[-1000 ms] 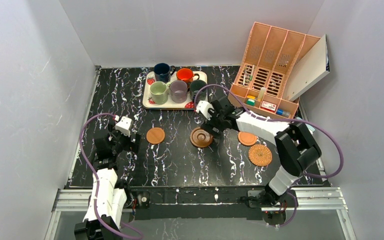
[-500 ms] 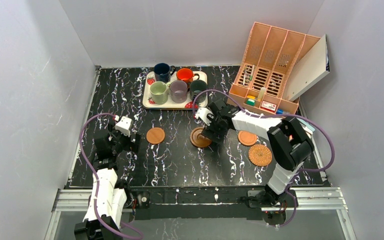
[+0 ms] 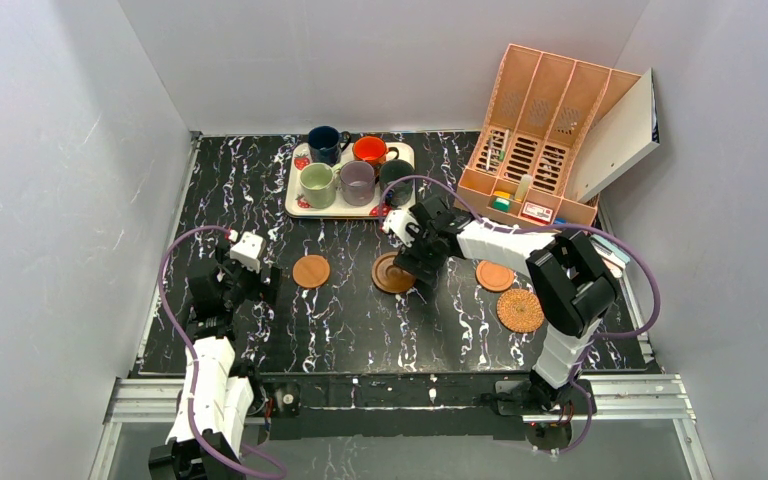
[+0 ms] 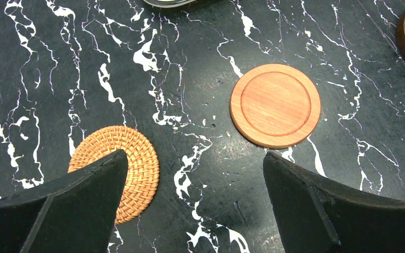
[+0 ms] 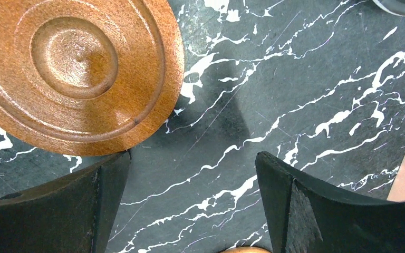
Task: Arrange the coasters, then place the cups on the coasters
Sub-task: Move the coaster to the center of the board.
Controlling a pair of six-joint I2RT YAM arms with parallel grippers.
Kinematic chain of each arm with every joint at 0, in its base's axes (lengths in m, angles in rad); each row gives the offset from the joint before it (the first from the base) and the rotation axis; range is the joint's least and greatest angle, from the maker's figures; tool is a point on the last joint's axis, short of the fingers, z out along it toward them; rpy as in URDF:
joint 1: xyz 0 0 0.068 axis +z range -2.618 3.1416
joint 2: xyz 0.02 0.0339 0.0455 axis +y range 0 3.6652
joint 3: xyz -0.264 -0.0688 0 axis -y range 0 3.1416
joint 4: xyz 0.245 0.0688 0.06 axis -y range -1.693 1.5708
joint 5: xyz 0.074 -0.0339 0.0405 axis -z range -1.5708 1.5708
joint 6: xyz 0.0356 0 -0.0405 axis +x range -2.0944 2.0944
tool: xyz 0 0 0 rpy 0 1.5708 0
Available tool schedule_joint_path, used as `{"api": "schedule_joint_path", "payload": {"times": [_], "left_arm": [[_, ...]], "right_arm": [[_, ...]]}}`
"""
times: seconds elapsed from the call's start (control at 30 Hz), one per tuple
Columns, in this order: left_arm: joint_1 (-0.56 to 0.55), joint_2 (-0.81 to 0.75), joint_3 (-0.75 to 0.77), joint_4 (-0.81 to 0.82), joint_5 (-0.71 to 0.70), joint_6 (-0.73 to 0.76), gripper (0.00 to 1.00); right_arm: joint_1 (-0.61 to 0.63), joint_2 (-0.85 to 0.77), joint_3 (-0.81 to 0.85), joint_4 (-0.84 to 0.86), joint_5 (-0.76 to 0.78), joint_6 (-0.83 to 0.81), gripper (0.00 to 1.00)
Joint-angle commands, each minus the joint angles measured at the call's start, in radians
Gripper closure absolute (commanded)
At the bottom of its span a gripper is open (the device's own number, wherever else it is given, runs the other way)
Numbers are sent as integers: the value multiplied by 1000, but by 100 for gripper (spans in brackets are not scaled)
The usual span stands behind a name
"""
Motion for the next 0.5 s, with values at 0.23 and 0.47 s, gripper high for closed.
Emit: {"api": "schedule_joint_path", "payload": {"times": [0.23, 0.47], "left_arm": [[7, -3, -11, 8, 6, 13, 2], [7, -3, -11, 8, 1, 13, 2]], "right_arm": [[28, 34, -5, 51, 0, 23, 1], [44, 37, 1, 41, -9, 20, 1]]}}
